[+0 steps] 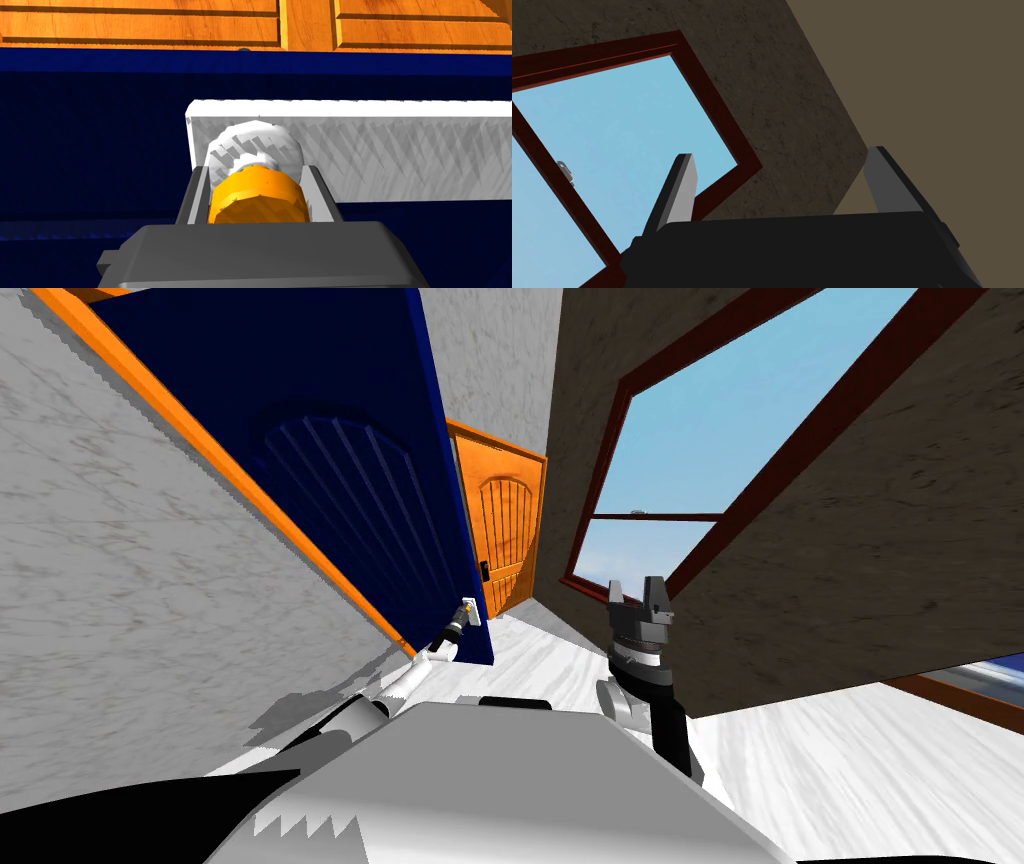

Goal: Pull the door open

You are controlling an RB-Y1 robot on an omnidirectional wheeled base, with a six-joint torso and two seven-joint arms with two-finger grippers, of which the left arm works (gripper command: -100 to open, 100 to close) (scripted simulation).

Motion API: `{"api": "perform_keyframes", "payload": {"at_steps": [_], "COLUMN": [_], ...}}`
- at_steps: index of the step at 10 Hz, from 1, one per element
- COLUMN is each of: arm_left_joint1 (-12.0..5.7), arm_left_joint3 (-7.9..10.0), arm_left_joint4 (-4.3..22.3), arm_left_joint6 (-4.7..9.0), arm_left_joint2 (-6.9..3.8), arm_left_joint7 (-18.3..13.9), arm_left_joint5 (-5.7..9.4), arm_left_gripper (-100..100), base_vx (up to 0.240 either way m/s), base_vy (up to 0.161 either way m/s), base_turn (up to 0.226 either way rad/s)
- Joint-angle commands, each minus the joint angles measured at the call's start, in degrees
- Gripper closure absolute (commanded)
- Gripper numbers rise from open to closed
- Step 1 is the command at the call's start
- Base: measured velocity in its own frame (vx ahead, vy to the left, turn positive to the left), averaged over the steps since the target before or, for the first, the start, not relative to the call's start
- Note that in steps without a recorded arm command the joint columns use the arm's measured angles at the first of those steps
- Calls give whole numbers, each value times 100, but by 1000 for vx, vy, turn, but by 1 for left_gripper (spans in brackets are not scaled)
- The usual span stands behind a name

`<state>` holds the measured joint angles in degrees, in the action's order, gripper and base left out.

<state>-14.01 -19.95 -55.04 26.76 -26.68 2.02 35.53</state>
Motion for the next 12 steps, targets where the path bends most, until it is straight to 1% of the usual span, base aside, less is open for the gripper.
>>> {"api": "perform_keyframes", "payload": {"at_steps": [1,4,7,8,9,10,12], "arm_left_joint1": [50,135,201,188,232,242,288], "arm_left_joint3": [-172,-425,-622,-594,-741,-781,-974], "arm_left_joint4": [-46,-184,-292,-257,-323,-345,-452], "arm_left_joint6": [61,163,242,223,291,313,419], "arm_left_joint2": [-82,-325,-514,-473,-588,-624,-799], "arm_left_joint7": [-89,-249,-373,-347,-405,-421,-497], "arm_left_joint5": [35,128,201,182,233,249,328], "arm_left_gripper": [100,100,100,100,100,100,100], "base_vx": [-190,-214,-182,-80,-112,-142,-182], "base_vy": [110,126,111,36,76,95,106], "base_turn": [-122,-150,-108,-29,-92,-107,-118]}}
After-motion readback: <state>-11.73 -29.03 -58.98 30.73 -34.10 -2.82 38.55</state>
